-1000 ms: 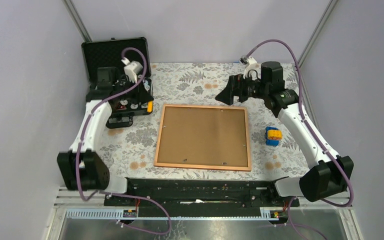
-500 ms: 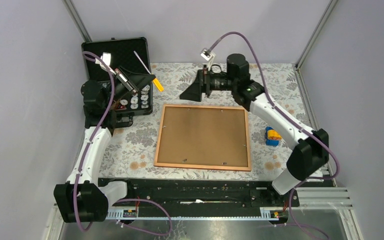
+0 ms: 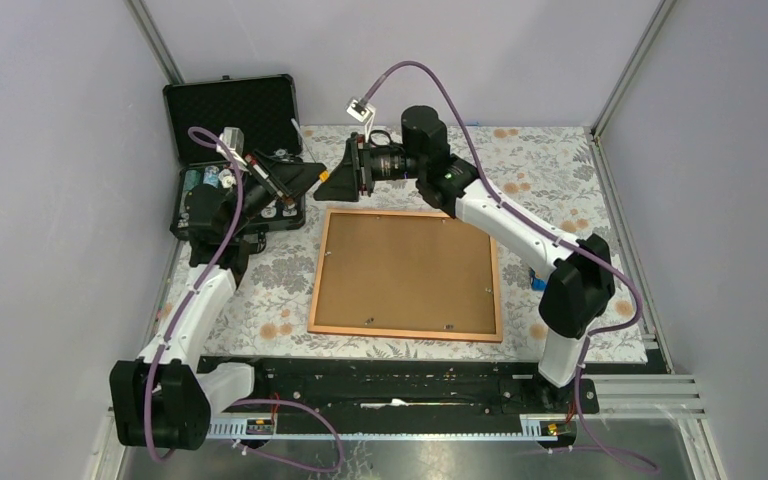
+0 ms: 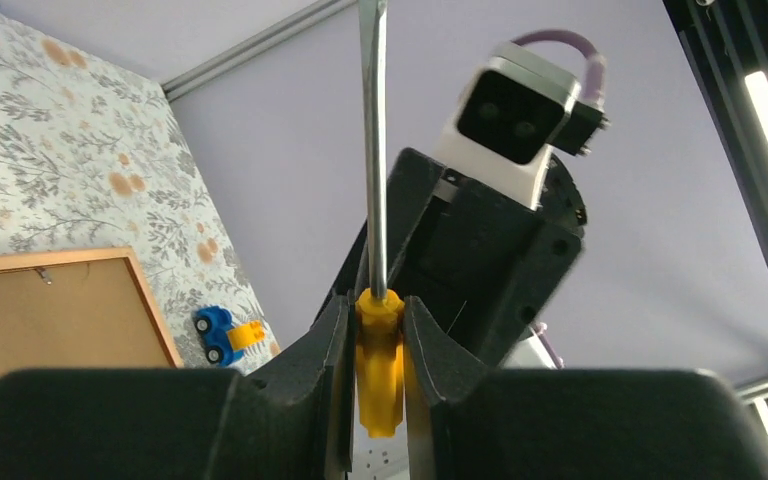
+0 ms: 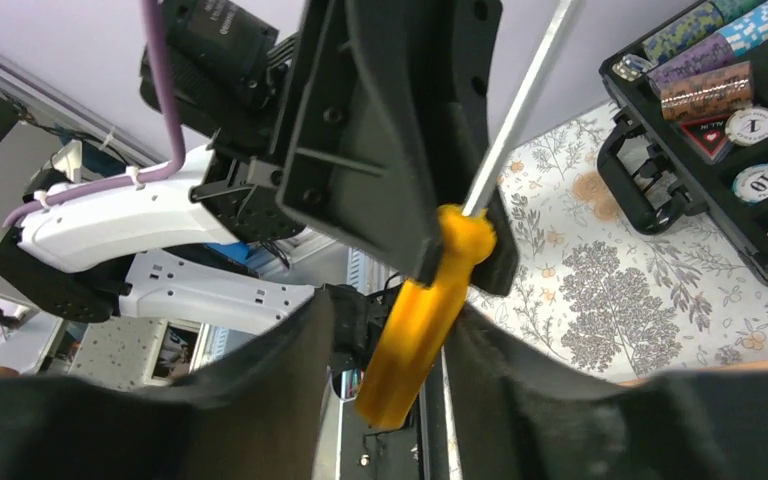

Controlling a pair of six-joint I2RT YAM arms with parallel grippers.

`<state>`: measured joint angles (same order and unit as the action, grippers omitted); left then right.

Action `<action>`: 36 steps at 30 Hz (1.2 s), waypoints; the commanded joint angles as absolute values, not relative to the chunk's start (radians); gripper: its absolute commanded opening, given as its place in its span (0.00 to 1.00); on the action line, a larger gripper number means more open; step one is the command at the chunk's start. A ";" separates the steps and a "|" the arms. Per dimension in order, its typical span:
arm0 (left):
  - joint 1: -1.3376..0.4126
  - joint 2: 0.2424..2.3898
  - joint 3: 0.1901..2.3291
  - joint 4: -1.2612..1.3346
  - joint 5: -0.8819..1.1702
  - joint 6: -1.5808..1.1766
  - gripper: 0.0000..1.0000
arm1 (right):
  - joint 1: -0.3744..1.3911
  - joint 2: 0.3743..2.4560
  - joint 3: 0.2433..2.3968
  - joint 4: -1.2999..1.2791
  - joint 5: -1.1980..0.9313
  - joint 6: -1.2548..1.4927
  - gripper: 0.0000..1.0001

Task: Take the photo out of the frame

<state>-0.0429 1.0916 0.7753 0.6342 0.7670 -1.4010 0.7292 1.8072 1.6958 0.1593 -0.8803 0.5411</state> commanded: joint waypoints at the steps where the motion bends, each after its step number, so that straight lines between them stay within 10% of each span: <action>1: -0.058 1.069 0.778 0.723 0.732 -1.420 0.00 | 0.759 1.811 1.727 0.210 -0.878 0.550 0.43; 7: -0.057 1.058 0.808 0.670 0.785 -1.375 0.02 | 0.741 1.757 1.676 0.121 -0.844 0.463 0.05; 11: -0.052 1.041 0.906 0.418 0.874 -1.096 0.65 | 0.692 1.684 1.616 0.018 -0.855 0.358 0.00; 16: -0.052 1.054 1.085 -0.071 0.923 -0.541 0.90 | 0.680 1.579 1.517 -0.317 -0.820 0.010 0.00; 23: -0.058 1.147 1.202 -0.540 1.112 -0.113 0.87 | 0.680 1.471 1.392 -0.634 -0.714 -0.376 0.00; 36: -0.253 1.160 0.961 -0.279 1.116 -0.389 0.69 | 0.693 1.416 1.313 -0.727 -0.701 -0.468 0.00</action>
<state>-0.2497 1.1446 1.0069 -0.4351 1.0512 -0.2661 0.6788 1.4612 1.3212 -0.6933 -0.7139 -0.4057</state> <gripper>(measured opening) 0.725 0.252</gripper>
